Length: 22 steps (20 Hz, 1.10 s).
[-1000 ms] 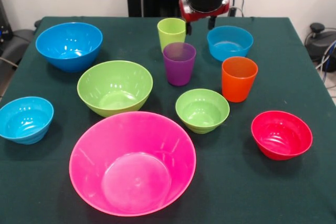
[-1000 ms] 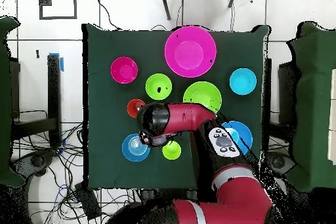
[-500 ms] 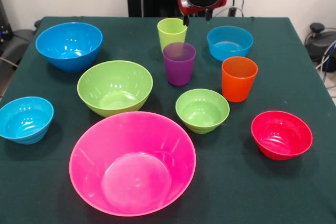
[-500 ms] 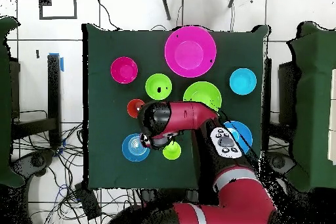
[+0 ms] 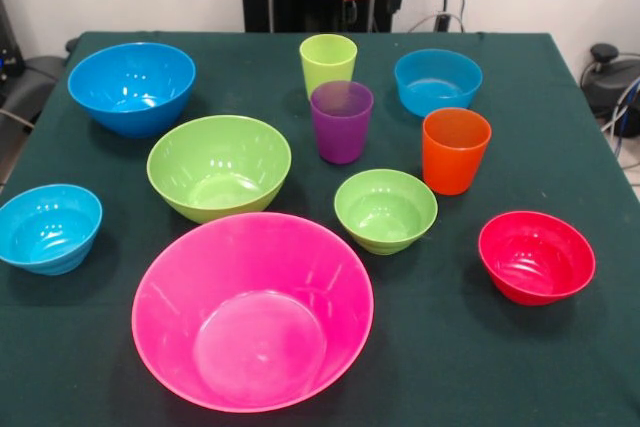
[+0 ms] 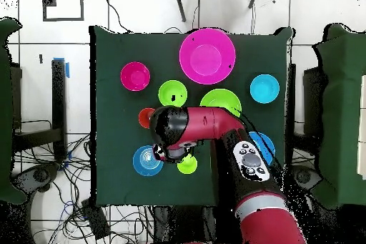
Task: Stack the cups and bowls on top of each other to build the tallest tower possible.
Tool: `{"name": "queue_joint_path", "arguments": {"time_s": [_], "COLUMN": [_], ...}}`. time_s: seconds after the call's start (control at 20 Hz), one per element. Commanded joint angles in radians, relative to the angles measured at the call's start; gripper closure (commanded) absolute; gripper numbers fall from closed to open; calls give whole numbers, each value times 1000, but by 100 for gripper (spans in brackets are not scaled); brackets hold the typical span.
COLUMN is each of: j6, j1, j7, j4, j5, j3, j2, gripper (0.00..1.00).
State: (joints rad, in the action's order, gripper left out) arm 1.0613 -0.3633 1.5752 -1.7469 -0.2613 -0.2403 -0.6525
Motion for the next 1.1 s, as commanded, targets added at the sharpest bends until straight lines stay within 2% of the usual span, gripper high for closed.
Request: {"name": "queue_joint_path", "arguments": {"time_s": [0.05,0.35,1.1], "j6": [22,-35,-106], "j1": [-13,-19,-36], "j7": [-2,-6,-28], "j4": [24,19,47], "j5": [17,7,-24], "j3": [-62,-63,-71], "j2": [10,39,104], "gripper": [0,0,0]}}
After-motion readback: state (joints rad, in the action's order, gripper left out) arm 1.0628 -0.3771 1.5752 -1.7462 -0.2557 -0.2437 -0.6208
